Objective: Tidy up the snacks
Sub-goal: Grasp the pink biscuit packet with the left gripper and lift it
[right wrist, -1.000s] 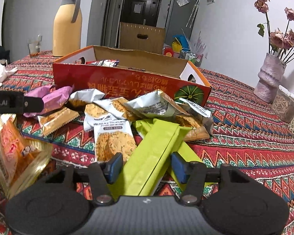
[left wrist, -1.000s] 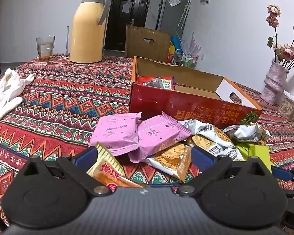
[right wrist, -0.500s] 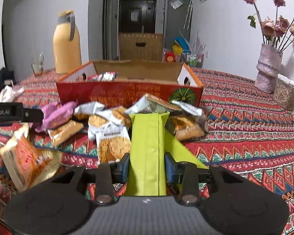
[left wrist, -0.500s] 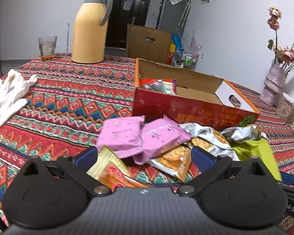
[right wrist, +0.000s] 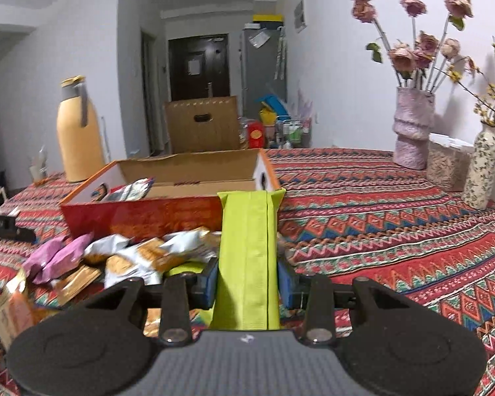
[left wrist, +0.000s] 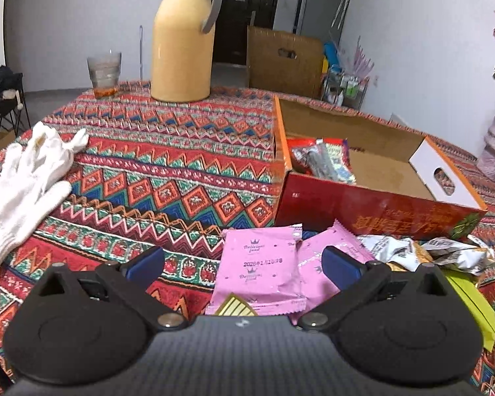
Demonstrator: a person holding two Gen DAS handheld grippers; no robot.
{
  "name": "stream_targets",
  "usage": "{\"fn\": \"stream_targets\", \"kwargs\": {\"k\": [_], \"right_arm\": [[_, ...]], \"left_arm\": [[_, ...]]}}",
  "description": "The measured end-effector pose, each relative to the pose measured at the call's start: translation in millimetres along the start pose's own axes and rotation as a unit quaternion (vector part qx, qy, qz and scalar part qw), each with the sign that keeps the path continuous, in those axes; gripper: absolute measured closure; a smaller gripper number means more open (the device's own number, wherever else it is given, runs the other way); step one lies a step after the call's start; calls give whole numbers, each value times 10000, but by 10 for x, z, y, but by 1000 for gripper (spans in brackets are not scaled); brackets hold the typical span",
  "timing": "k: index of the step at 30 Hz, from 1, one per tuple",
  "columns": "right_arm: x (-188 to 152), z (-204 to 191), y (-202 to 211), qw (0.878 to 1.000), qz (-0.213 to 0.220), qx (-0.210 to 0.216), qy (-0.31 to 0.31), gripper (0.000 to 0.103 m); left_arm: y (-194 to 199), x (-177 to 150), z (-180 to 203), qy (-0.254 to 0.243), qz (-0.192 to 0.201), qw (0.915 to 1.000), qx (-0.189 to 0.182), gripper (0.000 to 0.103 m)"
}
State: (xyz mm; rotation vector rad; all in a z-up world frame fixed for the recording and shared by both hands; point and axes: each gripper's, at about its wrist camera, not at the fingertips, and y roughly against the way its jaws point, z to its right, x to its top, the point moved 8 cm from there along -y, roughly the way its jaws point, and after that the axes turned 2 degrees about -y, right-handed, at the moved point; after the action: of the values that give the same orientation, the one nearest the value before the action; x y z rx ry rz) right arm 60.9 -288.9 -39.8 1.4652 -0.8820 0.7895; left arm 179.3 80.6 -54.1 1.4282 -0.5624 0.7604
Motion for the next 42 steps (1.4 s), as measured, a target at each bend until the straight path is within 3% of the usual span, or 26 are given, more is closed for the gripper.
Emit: {"fn": "stream_targets", "kwargs": {"k": [6, 14, 18, 22, 24, 32, 42], "right_arm": [[62, 192, -175, 9998, 15, -110, -157, 68], [76, 262, -389, 9996, -69, -117, -249, 68], [54, 228, -449, 9995, -116, -55, -272, 68], [27, 189, -480, 9995, -151, -4, -276, 68], [21, 184, -485, 9995, -160, 7, -283, 68], [17, 175, -479, 9994, -170, 23, -295, 68], [149, 110, -415, 9996, 25, 128, -240, 68]], "left_arm": [[-266, -32, 8, 67, -314, 9995, -11, 0], [-415, -64, -54, 357, -439, 9981, -242, 5], [-478, -89, -49, 450, -501, 9967, -460, 15], [-454, -89, -16, 482, -452, 9949, -757, 36], [-449, -91, -4, 480, -431, 9948, -784, 39], [-382, -80, -12, 396, -286, 9965, -671, 40], [-89, 75, 125, -15, 252, 9986, -467, 41]]}}
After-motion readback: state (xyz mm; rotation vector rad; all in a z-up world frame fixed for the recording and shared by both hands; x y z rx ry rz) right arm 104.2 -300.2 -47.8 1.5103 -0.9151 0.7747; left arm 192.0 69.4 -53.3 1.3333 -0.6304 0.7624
